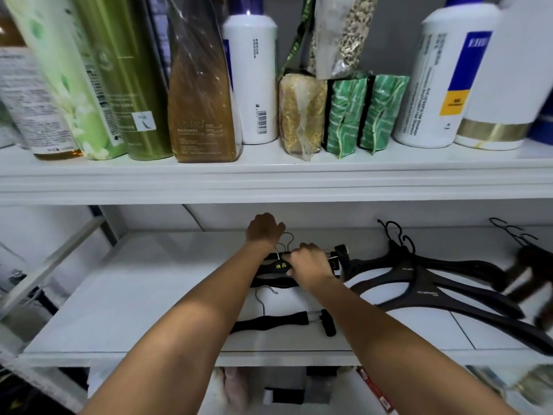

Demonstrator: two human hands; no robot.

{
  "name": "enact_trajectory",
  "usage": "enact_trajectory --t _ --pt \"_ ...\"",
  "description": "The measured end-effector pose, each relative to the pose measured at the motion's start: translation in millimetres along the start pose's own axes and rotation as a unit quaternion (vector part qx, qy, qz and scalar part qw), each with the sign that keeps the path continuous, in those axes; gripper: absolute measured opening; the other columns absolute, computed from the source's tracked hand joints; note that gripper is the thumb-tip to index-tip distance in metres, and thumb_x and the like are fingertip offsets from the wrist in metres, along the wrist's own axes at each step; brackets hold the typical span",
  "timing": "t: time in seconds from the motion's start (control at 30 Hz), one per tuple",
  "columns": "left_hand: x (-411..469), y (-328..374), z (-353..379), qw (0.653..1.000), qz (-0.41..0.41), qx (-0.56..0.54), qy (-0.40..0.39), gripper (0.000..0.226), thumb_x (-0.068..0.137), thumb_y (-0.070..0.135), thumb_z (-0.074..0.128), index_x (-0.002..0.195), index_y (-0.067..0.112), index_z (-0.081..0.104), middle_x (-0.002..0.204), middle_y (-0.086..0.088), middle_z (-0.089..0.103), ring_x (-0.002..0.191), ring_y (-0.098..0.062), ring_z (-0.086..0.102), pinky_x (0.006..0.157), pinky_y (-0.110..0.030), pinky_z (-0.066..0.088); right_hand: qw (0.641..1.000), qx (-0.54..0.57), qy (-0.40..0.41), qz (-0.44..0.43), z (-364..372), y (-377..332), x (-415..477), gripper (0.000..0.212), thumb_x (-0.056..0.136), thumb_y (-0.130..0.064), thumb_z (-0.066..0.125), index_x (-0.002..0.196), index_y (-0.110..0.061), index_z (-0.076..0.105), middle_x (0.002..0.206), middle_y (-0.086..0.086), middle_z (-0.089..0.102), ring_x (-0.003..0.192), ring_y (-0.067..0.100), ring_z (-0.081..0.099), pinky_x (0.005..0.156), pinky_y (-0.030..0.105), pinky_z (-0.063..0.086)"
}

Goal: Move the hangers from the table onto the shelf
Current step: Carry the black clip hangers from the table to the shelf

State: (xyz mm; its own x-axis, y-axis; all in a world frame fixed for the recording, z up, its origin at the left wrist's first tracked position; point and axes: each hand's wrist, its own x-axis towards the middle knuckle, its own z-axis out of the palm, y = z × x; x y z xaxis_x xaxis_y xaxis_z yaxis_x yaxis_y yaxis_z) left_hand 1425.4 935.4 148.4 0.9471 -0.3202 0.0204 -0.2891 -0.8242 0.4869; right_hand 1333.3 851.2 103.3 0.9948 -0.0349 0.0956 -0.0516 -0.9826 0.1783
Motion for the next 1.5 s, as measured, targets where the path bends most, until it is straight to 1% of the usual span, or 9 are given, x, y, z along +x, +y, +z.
enact_trajectory --t 0.13,0.27,0.33,0.47,0.57,0.7,0.93,1.07,1.5 --pt "11 -4 0 0.991 0.021 -0.097 -0.090 0.013 0.088 0.007 0.056 0.079 -0.002 0.060 0.084 -0.021 0.063 0.093 -0.034 0.066 0.083 -0.037 0.053 1.000 -0.019 -0.002 -0.017 9 8 -6 0.027 0.096 -0.030 0.053 0.118 -0.014 0.060 0.105 0.009 0.066 0.103 0.026 0.058 0.088 0.031 0.041" --pt "14 -19 -3 0.969 0.065 -0.185 -0.147 0.031 0.091 -0.007 0.046 0.122 -0.006 0.052 0.111 -0.027 0.065 0.091 -0.024 0.060 0.063 -0.008 0.049 0.999 -0.006 0.008 -0.046 11 16 -7 0.026 0.097 -0.029 0.050 0.120 -0.016 0.055 0.108 0.007 0.064 0.105 0.025 0.056 0.093 0.033 0.037" --pt "13 -27 -5 0.968 0.097 -0.194 -0.129 0.028 0.093 -0.007 0.043 0.117 -0.006 0.056 0.101 -0.021 0.067 0.079 -0.017 0.064 0.061 -0.003 0.045 0.998 0.005 0.014 -0.062 13 19 -7 0.028 0.098 -0.030 0.050 0.123 -0.018 0.053 0.110 0.006 0.064 0.109 0.024 0.055 0.096 0.033 0.035" --pt "16 -40 -3 0.965 0.132 -0.191 -0.119 0.021 0.089 -0.006 0.049 0.100 -0.004 0.066 0.081 -0.014 0.069 0.057 0.013 0.060 0.073 -0.015 0.047 0.996 0.023 0.015 -0.083 17 18 -7 0.036 0.098 -0.032 0.048 0.132 -0.019 0.049 0.120 0.005 0.061 0.118 0.024 0.051 0.101 0.034 0.032" --pt "12 -44 0 0.973 0.134 -0.156 -0.101 0.023 0.094 -0.001 0.048 0.112 -0.002 0.062 0.105 -0.022 0.068 0.083 -0.009 0.066 0.070 -0.016 0.044 0.996 0.030 0.016 -0.084 20 18 -5 0.037 0.098 -0.031 0.048 0.133 -0.018 0.049 0.123 0.005 0.060 0.118 0.024 0.051 0.102 0.034 0.032" --pt "8 -50 5 0.984 0.121 -0.100 -0.087 0.035 0.097 0.018 0.051 0.131 0.013 0.048 0.126 -0.014 0.052 0.116 -0.028 0.051 0.098 -0.033 0.042 0.998 0.019 0.033 -0.051 14 25 0 0.032 0.099 -0.027 0.047 0.130 -0.018 0.050 0.121 0.005 0.061 0.113 0.026 0.054 0.098 0.034 0.034" --pt "-13 -63 17 0.982 0.144 0.017 -0.118 0.056 0.091 0.026 0.061 0.140 0.022 0.037 0.131 -0.008 0.052 0.123 -0.026 0.047 0.107 -0.040 0.035 0.997 0.048 0.051 -0.028 7 28 7 0.030 0.100 -0.023 0.046 0.128 -0.015 0.054 0.123 0.007 0.057 0.111 0.029 0.055 0.097 0.033 0.034" --pt "-21 -73 23 0.960 0.205 0.157 -0.105 0.041 0.091 0.024 0.059 0.131 0.019 0.049 0.128 -0.006 0.055 0.120 -0.026 0.048 0.100 -0.038 0.037 0.997 0.066 0.044 -0.025 13 23 4 0.028 0.098 -0.020 0.051 0.125 -0.015 0.056 0.124 0.006 0.054 0.105 0.028 0.057 0.092 0.033 0.037" --pt "-27 -98 71 0.948 0.194 0.242 -0.076 0.032 0.096 0.016 0.044 0.127 0.013 0.054 0.128 -0.010 0.053 0.123 -0.027 0.046 0.099 -0.034 0.036 0.990 0.133 -0.033 0.037 69 -4 -7 0.041 0.096 -0.029 0.052 0.135 -0.017 0.048 0.131 0.005 0.049 0.117 0.023 0.051 0.097 0.033 0.039"
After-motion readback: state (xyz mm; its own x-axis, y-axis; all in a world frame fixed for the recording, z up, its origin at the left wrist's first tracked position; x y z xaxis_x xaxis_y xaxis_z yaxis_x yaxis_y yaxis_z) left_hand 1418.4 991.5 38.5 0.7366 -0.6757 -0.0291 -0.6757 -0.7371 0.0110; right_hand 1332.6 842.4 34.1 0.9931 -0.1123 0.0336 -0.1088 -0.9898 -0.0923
